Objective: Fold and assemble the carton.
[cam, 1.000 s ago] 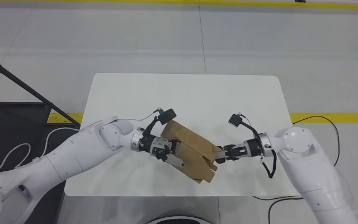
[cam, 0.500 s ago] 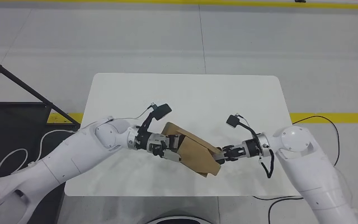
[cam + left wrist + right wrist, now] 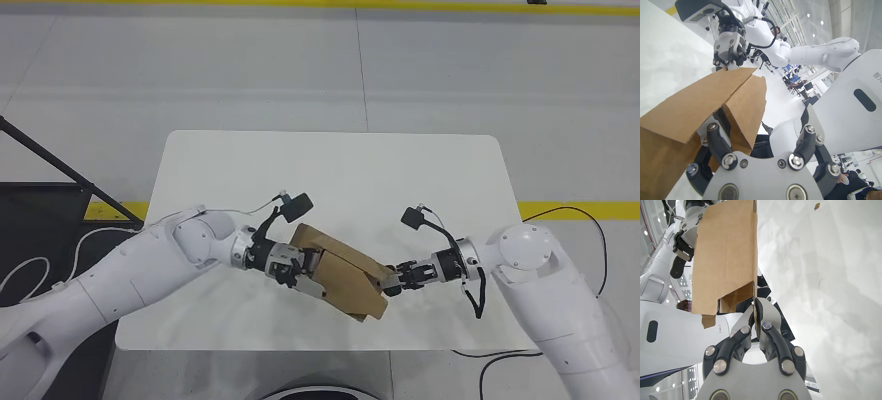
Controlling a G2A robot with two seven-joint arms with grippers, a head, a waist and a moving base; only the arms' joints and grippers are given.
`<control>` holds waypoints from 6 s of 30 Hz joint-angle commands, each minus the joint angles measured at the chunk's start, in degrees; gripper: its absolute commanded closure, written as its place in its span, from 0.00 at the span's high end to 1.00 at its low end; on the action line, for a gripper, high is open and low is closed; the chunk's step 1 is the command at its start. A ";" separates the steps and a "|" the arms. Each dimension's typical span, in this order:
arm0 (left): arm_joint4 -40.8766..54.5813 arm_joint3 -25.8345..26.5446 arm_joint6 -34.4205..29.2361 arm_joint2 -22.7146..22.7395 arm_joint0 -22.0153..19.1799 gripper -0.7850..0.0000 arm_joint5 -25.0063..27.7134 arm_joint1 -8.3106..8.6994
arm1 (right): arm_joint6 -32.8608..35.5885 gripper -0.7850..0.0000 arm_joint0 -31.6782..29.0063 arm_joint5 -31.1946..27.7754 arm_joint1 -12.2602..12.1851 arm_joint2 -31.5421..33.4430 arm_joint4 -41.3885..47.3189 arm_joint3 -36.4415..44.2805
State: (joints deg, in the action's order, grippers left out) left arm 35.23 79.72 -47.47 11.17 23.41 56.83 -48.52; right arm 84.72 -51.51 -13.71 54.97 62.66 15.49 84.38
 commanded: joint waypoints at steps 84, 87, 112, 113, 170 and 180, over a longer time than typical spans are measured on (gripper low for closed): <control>1.97 -2.37 -0.45 -1.43 -2.14 0.00 -0.46 -1.20 | -5.22 1.00 -2.88 -3.14 -2.16 4.26 6.93 0.64; 2.06 -2.23 1.18 -1.29 -2.16 0.00 1.17 -1.00 | -5.29 1.00 -4.55 -5.40 -2.58 6.65 9.52 0.62; 4.02 1.16 3.52 5.37 2.36 0.00 -0.12 -0.06 | -8.65 1.00 -11.05 -9.04 -3.79 14.19 15.45 1.20; 4.30 1.20 3.66 5.68 2.87 0.00 0.02 -0.15 | -9.50 1.00 -11.32 -9.29 -3.74 13.93 14.77 2.13; 18.17 -0.31 -11.35 32.56 21.33 0.00 -23.41 -0.93 | -45.49 1.00 -29.11 -36.96 -3.78 20.43 -26.65 24.80; 16.77 -1.30 -12.68 31.66 21.03 0.00 -29.18 -2.96 | -64.61 1.00 -34.29 -34.23 -1.83 19.70 -52.28 31.53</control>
State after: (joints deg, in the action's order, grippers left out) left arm 51.90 78.53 -59.85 42.96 44.50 28.07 -51.28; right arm 21.95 -85.52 -48.90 53.00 82.45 -34.34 115.59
